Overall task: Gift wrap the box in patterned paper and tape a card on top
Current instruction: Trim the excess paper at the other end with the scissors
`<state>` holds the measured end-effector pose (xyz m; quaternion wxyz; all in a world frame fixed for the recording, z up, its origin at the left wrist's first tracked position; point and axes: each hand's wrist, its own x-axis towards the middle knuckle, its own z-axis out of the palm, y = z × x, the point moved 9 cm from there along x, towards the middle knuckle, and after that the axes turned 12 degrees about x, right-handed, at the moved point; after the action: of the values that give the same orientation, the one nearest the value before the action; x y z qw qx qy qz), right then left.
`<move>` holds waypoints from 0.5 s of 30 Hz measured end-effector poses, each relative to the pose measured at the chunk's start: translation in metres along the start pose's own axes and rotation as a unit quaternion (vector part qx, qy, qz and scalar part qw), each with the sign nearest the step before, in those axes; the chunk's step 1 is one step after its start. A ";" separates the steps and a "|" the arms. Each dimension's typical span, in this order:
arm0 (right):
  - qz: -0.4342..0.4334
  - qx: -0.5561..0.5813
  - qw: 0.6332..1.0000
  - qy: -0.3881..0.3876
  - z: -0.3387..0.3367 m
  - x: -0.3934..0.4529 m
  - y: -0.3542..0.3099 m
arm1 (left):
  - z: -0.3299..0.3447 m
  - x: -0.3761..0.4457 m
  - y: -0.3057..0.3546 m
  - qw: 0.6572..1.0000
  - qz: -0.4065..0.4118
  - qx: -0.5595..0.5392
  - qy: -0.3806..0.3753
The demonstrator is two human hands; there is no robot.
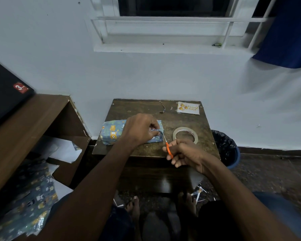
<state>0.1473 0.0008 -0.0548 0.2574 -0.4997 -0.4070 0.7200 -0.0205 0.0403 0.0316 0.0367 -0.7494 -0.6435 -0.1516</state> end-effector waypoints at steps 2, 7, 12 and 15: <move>0.003 0.000 1.000 -0.003 0.001 0.000 0.001 | -0.002 -0.002 0.000 1.000 -0.003 0.000 0.001; 0.008 0.037 0.999 -0.027 0.008 0.001 0.001 | -0.002 -0.003 0.001 1.000 0.001 -0.001 -0.001; 0.018 0.066 0.996 -0.049 0.013 0.004 0.003 | 0.003 -0.003 0.000 1.000 0.006 -0.026 -0.013; 0.021 0.065 0.997 -0.044 0.011 0.007 0.005 | 0.004 -0.003 0.002 0.999 0.020 -0.035 -0.020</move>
<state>0.1350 -0.0004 -0.0606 0.2563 -0.4577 -0.3597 0.7716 -0.0185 0.0379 0.0272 0.0002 -0.7660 -0.6230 -0.1581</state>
